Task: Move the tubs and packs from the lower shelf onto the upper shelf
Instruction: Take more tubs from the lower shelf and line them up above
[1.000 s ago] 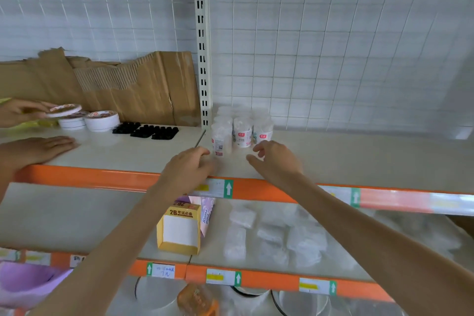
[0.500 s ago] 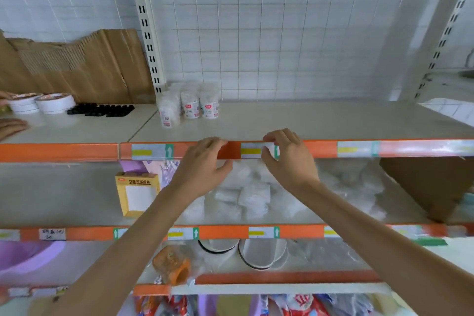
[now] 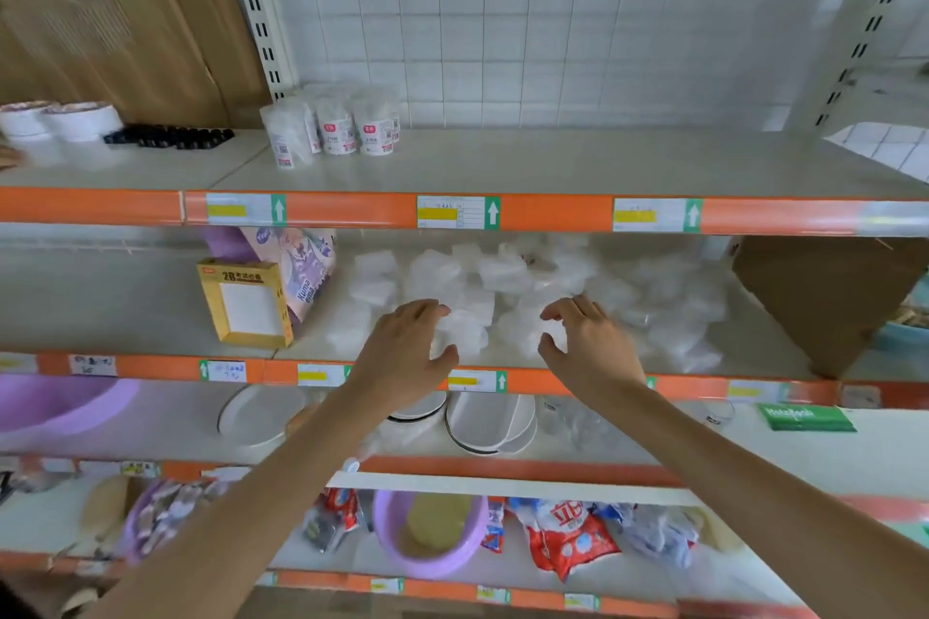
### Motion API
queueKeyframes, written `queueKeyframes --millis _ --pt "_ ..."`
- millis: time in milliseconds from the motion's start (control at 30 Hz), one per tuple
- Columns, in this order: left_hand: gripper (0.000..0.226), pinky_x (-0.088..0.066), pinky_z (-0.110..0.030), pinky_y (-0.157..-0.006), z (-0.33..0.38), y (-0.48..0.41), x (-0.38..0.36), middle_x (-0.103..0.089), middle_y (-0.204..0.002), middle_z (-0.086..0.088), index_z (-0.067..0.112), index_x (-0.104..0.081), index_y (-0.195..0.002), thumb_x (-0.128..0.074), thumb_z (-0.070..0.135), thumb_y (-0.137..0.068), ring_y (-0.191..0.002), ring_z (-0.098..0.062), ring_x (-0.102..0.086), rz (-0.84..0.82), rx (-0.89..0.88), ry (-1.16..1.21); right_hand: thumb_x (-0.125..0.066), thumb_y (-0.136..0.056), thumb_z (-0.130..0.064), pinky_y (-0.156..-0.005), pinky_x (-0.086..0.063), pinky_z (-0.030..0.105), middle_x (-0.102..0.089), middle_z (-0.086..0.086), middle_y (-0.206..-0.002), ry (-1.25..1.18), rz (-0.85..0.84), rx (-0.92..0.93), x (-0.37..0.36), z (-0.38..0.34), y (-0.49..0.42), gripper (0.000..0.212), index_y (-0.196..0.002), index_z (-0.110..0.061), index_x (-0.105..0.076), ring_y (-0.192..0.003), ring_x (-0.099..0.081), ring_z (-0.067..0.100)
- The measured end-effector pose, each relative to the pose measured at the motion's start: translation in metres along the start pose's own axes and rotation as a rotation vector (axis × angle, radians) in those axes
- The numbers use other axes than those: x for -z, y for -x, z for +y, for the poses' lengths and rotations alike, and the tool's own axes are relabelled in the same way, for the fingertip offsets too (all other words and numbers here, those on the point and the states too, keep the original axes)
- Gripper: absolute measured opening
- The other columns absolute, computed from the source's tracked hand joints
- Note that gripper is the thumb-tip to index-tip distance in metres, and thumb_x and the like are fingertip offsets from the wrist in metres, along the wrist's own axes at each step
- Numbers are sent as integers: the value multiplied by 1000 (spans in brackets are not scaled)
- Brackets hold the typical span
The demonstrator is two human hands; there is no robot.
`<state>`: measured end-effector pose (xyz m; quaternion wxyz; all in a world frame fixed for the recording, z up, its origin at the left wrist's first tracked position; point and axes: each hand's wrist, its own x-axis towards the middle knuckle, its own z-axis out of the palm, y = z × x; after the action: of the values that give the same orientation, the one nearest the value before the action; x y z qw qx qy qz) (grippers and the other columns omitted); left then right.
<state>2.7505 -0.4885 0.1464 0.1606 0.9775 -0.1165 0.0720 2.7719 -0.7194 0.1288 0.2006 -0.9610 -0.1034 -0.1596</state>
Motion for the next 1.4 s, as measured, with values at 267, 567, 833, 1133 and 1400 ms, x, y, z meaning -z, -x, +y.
queueKeyframes --millis 267,567,833,1133,1400 --pt "42 -27 -29 -106 -16 -47 -39 -50 -141 -2 11 -51 -135 -51 32 -98 -130 -22 -44 1 -19 -6 -56 -92 -23 -93 -37 34 -58 3 -122 30 -23 -15 -42 40 -32 29 -120 -17 -59 -118 -50 24" --pt "44 -40 -41 -105 -20 -185 -72 -55 -136 -13 8 -54 -133 -52 32 -97 -125 -31 -51 67 11 61 -53 -95 -27 -94 -38 34 -55 7 -127 123 8 -8 -75 92 -114 31 -123 -14 -58 -118 -50 28" --pt "41 -45 -35 -100 -17 -300 -103 -55 -125 -7 21 -55 -122 -61 46 -91 -114 -24 -55 -77 82 85 -51 -96 -31 -87 -44 36 -53 6 -125 134 32 -11 -98 118 -192 26 -116 -20 -62 -113 -53 29" --pt "46 -35 -23 -48 -15 -365 -143 -49 -73 1 14 -51 -88 -77 50 -75 -61 -11 -47 -174 170 27 -59 -89 -25 -82 -53 35 -60 -2 -114 126 -155 -75 -117 125 -265 17 -106 -28 -58 -99 -60 20" --pt "44 -40 -19 -44 -19 -380 -142 -57 -73 2 13 -59 -83 -84 47 -70 -58 -10 -55 -212 145 0 -65 -84 -51 -100 -30 40 -61 3 -114 517 -238 36 -149 127 -301 51 -126 -24 -56 -119 -44 25"
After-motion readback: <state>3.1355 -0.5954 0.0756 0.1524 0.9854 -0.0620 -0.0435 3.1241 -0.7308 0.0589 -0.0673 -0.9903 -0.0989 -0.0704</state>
